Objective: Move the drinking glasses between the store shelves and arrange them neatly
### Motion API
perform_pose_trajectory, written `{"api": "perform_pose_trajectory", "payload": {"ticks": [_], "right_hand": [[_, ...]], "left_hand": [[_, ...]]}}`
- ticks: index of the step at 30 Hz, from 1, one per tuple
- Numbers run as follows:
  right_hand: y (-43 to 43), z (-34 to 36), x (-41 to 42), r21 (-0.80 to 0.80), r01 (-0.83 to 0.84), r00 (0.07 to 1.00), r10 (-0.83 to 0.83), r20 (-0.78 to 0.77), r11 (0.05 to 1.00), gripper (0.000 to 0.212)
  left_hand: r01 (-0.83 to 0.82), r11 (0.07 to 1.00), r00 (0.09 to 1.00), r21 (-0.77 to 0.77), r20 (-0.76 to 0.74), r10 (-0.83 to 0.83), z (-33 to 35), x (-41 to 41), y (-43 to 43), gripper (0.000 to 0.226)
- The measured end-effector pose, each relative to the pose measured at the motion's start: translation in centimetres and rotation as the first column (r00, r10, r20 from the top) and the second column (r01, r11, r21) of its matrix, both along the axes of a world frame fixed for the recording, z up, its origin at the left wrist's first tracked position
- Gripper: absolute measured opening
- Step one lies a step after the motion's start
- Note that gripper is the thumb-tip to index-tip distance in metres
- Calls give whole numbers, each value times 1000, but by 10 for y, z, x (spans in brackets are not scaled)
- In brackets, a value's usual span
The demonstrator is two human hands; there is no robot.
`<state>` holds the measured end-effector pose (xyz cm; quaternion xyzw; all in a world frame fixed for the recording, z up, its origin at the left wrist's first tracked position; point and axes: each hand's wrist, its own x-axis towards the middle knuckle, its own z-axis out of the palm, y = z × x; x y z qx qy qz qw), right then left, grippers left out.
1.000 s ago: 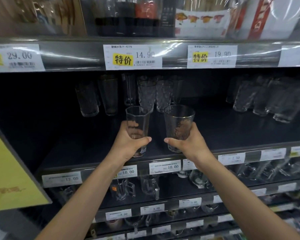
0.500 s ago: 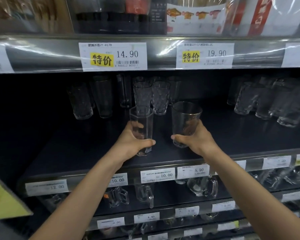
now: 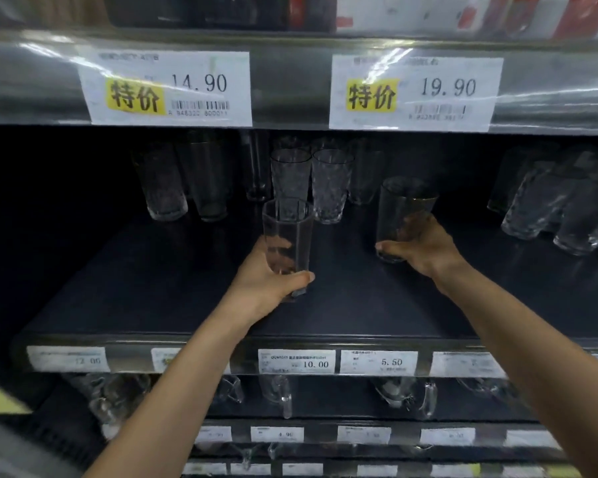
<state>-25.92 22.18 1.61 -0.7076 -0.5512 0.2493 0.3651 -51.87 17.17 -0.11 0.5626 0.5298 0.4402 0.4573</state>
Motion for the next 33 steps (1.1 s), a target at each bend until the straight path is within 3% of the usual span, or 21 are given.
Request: {"api": "perform_pose_trajectory", "payload": {"ticks": [6,8,10,12,19,33], "right_hand": [[31,2,8,-8,-53,995,53,82,999,38],[41,0,7,1,-64,996,64,68,998,48],[50,-2,5,23,-67,997,66,42,998,76],[56,-3,1,51,-50,999,51,-13,997,84],[81,-9,-7,79,-16,994,25,-107,997,84],[101,-28,-13,168,-28,997,40,-68,985,80]], "left_hand": [[-36,999,999,19,21,36,1,2,-3,56],[-40,999,999,21,13,40,3,3,-5,56],[-48,999,999,17,12,48,5,4,-6,55],[-55,998,998,25,7,54,7,4,-9,54],[-60,997,998,44,7,60,9,5,-10,48],[-93,994,995,63,-36,96,3,3,-6,49]]}}
